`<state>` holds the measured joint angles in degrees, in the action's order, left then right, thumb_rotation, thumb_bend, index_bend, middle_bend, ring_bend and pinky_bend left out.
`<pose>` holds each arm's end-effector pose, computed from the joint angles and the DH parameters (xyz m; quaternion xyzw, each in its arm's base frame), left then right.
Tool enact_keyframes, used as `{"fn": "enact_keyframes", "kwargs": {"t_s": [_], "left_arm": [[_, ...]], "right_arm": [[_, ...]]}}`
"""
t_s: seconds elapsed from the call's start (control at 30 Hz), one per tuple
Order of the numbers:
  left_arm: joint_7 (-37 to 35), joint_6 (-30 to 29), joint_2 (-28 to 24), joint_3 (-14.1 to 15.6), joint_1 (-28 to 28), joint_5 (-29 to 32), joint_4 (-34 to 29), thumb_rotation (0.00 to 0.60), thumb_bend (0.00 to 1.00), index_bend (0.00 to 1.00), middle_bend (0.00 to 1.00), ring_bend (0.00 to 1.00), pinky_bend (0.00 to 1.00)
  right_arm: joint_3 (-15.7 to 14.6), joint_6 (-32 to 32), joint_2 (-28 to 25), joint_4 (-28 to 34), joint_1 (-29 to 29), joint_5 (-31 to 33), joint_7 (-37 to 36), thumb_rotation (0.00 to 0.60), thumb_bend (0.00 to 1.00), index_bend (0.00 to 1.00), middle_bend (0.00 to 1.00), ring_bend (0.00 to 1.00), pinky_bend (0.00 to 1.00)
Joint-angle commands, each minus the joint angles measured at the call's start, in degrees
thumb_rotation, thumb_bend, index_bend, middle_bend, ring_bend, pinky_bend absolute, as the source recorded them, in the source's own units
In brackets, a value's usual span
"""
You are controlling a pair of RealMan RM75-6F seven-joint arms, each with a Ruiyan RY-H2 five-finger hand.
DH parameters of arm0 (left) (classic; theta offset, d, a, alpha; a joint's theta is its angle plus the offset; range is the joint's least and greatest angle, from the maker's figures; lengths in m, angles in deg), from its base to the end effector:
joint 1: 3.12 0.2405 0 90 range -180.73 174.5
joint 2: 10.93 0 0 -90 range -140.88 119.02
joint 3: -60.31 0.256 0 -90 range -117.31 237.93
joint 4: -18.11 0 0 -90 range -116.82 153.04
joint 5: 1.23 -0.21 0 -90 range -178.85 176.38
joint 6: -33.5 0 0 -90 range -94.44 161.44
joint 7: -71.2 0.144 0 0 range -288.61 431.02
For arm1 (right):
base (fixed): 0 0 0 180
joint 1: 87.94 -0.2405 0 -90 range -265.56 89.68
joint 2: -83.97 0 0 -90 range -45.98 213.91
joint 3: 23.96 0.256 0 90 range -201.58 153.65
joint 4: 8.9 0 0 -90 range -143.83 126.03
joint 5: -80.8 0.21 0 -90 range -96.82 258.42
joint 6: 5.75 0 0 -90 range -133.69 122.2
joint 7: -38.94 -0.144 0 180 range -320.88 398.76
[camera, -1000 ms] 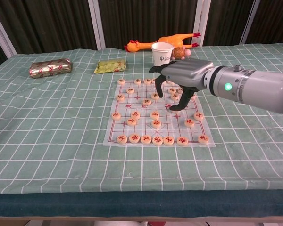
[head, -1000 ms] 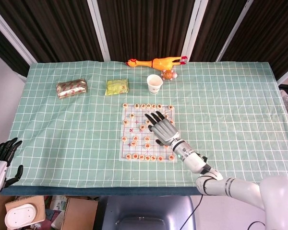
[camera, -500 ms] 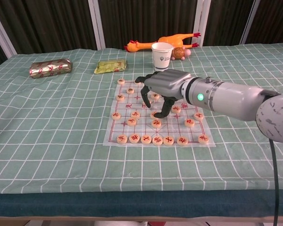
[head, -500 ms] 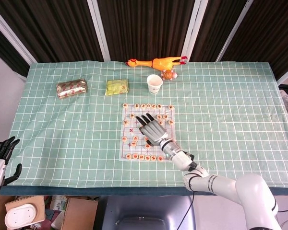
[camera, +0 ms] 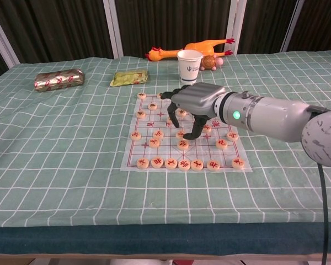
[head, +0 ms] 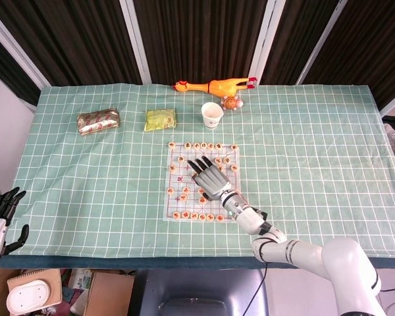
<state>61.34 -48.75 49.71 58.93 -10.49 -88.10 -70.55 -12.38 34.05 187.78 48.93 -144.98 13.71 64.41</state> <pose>-0.3234 0.1910 0.1758 -0.6064 -0.4075 -0.3946 0.5572 -0.0993 -0.3992 -0.0921 0.8429 -0.2286 0.2825 0.3968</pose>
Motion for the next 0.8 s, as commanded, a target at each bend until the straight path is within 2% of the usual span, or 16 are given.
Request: {"fn": "enact_keyframes", "kwargs": {"t_s": [0.03,0.33,0.8], "left_arm": [[0.09,0.01,0.02,-0.03,0.00,0.04,-0.03,0.600,0.49,0.00,0.00,0.00,0.07],[-0.33,-0.04,-0.03,-0.17,0.02,0.17,0.13,0.600,0.49,0.00,0.00,0.00,0.07],[-1.05,0.04,-0.18,-0.26,0.01,0.23,0.36,0.600,0.49,0.00,0.00,0.00,0.07]], "right_arm": [[-0.15,-0.25,0.04,0.06,-0.12,0.46,0.28,0.600,0.43,0.58,0.01,0.00,0.00],[-0.62,-0.87,0.73,-0.64,-0.59,1.63,0.88,0.600,0.43,0.58,0.01,0.00,0.00],[-0.49,0.63,0.25,0.38,-0.50,2.15,0.48,0.600,0.45,0.68,0.06,0.00,0.00]]}}
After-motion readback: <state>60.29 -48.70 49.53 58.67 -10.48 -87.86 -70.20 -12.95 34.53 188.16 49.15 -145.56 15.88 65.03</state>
